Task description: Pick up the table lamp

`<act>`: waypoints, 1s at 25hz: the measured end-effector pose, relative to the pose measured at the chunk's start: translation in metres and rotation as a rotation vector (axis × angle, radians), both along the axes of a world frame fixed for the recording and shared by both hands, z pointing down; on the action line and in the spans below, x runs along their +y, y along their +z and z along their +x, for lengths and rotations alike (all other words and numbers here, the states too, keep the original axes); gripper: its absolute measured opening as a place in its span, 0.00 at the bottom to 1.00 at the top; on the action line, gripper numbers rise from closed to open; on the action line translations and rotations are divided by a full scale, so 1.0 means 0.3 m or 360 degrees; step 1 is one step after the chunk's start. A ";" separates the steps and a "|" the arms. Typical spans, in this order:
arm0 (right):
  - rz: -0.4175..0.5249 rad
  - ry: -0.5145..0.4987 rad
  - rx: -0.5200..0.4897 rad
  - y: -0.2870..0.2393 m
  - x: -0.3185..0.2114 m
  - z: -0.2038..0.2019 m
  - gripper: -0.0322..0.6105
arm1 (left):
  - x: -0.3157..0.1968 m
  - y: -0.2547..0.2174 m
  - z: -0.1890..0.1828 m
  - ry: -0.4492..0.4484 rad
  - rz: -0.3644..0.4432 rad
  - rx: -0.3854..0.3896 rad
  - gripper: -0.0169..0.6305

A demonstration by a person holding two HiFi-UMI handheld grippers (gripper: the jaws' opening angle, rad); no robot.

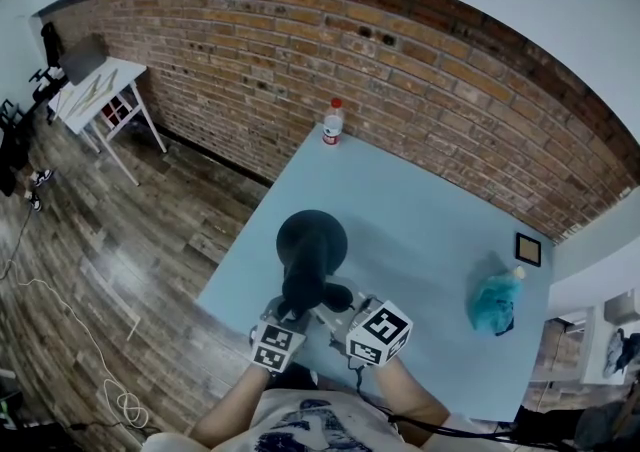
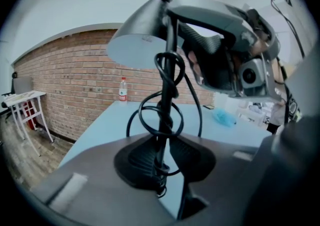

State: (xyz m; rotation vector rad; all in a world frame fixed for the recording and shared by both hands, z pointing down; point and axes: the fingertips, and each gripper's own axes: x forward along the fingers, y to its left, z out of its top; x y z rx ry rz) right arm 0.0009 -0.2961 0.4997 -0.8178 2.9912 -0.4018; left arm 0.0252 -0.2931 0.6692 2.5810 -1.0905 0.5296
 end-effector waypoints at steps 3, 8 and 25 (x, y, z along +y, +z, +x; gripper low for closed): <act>0.0014 0.0005 0.0015 0.002 0.002 -0.001 0.13 | 0.000 0.000 -0.002 -0.0004 -0.0002 -0.0002 0.14; 0.0020 0.0000 0.0014 -0.003 0.010 -0.007 0.12 | 0.005 -0.004 -0.004 0.0007 -0.0005 -0.0007 0.14; 0.0065 -0.0025 0.0028 -0.033 0.054 -0.014 0.12 | 0.028 -0.035 -0.018 -0.0013 0.0026 -0.0038 0.13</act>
